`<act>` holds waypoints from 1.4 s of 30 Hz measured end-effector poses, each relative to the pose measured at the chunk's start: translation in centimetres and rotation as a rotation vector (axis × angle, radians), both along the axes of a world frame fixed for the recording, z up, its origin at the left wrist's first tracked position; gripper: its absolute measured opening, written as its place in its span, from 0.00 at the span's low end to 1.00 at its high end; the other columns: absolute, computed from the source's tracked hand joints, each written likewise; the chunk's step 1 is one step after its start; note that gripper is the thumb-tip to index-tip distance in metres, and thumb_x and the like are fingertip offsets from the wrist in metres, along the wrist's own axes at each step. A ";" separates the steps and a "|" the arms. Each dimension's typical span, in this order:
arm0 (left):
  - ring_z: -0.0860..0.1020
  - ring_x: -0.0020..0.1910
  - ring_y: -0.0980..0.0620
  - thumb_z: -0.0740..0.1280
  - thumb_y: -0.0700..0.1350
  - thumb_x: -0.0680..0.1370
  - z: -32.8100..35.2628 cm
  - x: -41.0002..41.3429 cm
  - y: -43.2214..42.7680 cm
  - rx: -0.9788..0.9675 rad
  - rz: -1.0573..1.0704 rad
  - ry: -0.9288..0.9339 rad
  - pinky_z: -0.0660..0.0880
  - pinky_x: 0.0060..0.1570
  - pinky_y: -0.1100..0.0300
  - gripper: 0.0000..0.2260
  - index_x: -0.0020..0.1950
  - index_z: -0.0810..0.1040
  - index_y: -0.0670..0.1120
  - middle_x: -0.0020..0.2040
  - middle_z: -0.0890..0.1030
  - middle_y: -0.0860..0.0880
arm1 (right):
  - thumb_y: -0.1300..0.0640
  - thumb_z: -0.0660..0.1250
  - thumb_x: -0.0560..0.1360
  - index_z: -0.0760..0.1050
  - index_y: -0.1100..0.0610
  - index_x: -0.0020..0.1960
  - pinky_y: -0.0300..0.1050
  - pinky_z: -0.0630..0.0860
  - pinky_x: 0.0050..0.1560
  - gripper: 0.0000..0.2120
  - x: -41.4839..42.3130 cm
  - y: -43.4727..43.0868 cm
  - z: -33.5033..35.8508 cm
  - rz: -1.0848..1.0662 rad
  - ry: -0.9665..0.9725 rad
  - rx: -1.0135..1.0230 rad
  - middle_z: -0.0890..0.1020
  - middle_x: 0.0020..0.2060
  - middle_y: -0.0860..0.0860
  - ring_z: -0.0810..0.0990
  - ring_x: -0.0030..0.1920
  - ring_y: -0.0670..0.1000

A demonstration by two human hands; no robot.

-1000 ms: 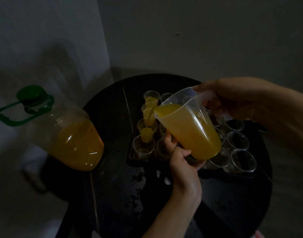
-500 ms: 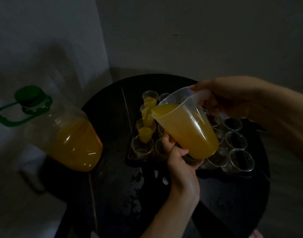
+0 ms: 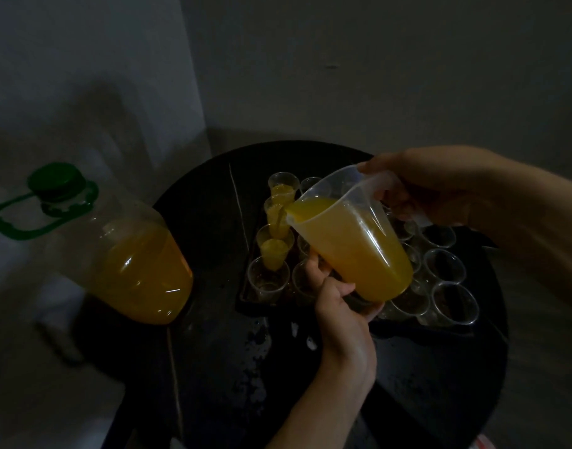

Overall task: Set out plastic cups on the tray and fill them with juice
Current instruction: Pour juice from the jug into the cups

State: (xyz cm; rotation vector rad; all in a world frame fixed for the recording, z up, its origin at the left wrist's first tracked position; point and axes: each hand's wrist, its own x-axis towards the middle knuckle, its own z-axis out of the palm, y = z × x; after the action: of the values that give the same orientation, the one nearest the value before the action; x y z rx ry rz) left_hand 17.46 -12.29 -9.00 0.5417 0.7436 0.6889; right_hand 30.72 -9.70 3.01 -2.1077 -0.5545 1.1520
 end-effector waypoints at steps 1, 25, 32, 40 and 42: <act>0.75 0.60 0.48 0.54 0.36 0.76 0.0 0.0 0.0 -0.002 -0.002 -0.001 0.74 0.61 0.33 0.28 0.68 0.69 0.63 0.63 0.74 0.53 | 0.47 0.63 0.80 0.78 0.54 0.45 0.42 0.63 0.34 0.13 0.1 0.0 0.0 0.002 -0.005 -0.003 0.69 0.22 0.48 0.67 0.25 0.46; 0.76 0.59 0.49 0.55 0.36 0.75 0.0 -0.3 0.0 0.005 -0.014 -0.013 0.75 0.60 0.34 0.28 0.69 0.69 0.63 0.62 0.75 0.54 | 0.48 0.64 0.80 0.78 0.56 0.46 0.41 0.63 0.33 0.12 -0.2 0.0 0.0 -0.004 -0.012 0.009 0.69 0.23 0.49 0.66 0.25 0.46; 0.76 0.60 0.49 0.56 0.36 0.75 0.0 -0.3 0.1 0.004 -0.012 -0.010 0.75 0.60 0.34 0.28 0.69 0.69 0.62 0.63 0.75 0.53 | 0.47 0.62 0.81 0.76 0.56 0.44 0.41 0.63 0.34 0.14 -0.3 0.0 0.3 0.009 -0.016 -0.014 0.69 0.23 0.49 0.66 0.26 0.47; 0.76 0.59 0.49 0.55 0.36 0.75 -0.1 -0.3 0.1 0.008 -0.014 -0.016 0.75 0.60 0.34 0.28 0.69 0.69 0.62 0.63 0.75 0.54 | 0.48 0.63 0.81 0.78 0.55 0.47 0.40 0.63 0.33 0.12 -0.4 0.0 0.2 0.013 -0.014 0.001 0.70 0.23 0.49 0.67 0.25 0.45; 0.76 0.60 0.49 0.55 0.36 0.75 -0.1 -0.3 0.1 0.009 -0.010 -0.013 0.75 0.61 0.34 0.27 0.67 0.70 0.63 0.63 0.75 0.54 | 0.48 0.63 0.80 0.78 0.55 0.50 0.40 0.64 0.34 0.11 -0.3 0.0 0.1 -0.004 -0.008 0.009 0.70 0.24 0.49 0.67 0.26 0.45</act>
State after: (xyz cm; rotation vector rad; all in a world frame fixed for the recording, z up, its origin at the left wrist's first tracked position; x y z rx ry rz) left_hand 17.14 -12.21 -9.10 0.5483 0.7257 0.6857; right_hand 30.38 -9.69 3.14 -2.1055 -0.5586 1.1370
